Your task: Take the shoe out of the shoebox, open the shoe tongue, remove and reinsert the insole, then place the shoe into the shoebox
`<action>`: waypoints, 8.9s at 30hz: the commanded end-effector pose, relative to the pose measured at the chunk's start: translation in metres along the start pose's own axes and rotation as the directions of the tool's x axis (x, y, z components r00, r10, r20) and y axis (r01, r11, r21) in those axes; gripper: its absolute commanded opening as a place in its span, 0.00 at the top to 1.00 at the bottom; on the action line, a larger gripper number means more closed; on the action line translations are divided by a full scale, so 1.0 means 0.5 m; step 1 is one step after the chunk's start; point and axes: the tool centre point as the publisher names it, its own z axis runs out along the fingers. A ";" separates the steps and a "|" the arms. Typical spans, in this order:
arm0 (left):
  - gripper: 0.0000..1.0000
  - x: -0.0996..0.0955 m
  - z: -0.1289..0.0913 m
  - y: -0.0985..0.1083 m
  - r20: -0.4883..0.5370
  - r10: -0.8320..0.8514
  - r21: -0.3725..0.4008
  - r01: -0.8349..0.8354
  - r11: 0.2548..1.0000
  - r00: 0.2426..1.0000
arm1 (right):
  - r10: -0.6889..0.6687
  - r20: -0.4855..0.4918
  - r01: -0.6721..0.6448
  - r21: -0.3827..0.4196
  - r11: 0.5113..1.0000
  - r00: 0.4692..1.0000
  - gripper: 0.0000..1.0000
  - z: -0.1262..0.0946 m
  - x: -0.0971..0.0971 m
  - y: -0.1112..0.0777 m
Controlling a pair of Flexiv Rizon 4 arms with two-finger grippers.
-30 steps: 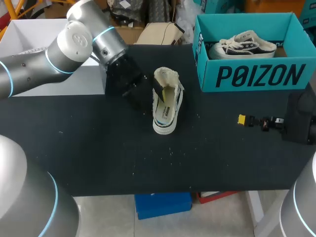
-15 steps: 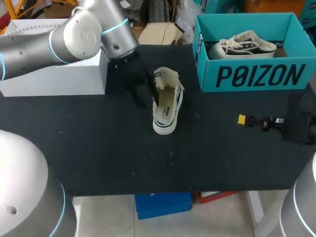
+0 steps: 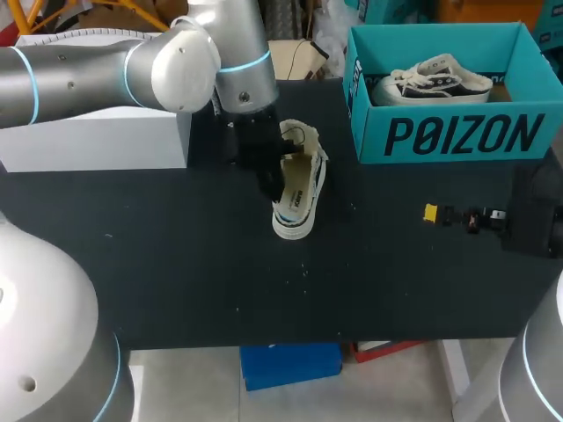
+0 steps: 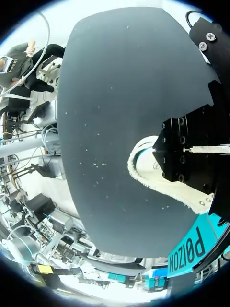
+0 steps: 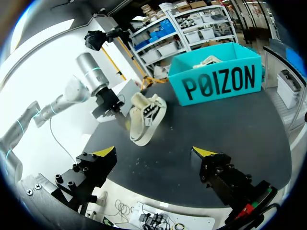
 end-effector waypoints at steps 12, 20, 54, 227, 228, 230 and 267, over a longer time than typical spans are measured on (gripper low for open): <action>1.00 -0.025 0.080 0.034 -0.050 0.020 0.046 -0.018 0.999 0.999 | 0.001 -0.002 -0.001 -0.001 1.000 1.000 0.00 -0.002 0.000 -0.001; 1.00 -0.028 0.109 0.043 -0.070 0.024 0.045 -0.021 0.999 0.997 | 0.001 -0.002 -0.001 -0.001 1.000 1.000 0.00 -0.002 0.000 -0.001; 1.00 0.069 -0.223 0.116 0.110 -0.175 -0.305 0.201 0.931 0.978 | 0.001 -0.002 -0.001 -0.001 1.000 1.000 0.00 -0.002 0.000 -0.001; 0.45 0.014 -0.086 0.140 -0.028 0.048 -0.220 -0.053 0.974 0.998 | 0.001 -0.002 -0.001 -0.001 1.000 1.000 0.00 -0.002 0.000 -0.001; 0.46 0.015 -0.085 0.141 -0.029 0.052 -0.227 -0.057 0.972 0.998 | 0.001 -0.002 -0.001 -0.001 1.000 1.000 0.00 -0.002 0.000 -0.001; 0.46 0.019 -0.079 0.146 -0.039 0.055 -0.234 -0.063 0.970 0.998 | 0.001 -0.002 -0.001 -0.001 1.000 1.000 0.00 -0.002 0.000 -0.001; 0.82 0.022 0.017 0.216 -0.168 0.094 -0.279 -0.139 0.950 0.981 | 0.001 -0.002 -0.001 -0.001 1.000 1.000 0.00 -0.002 0.000 -0.001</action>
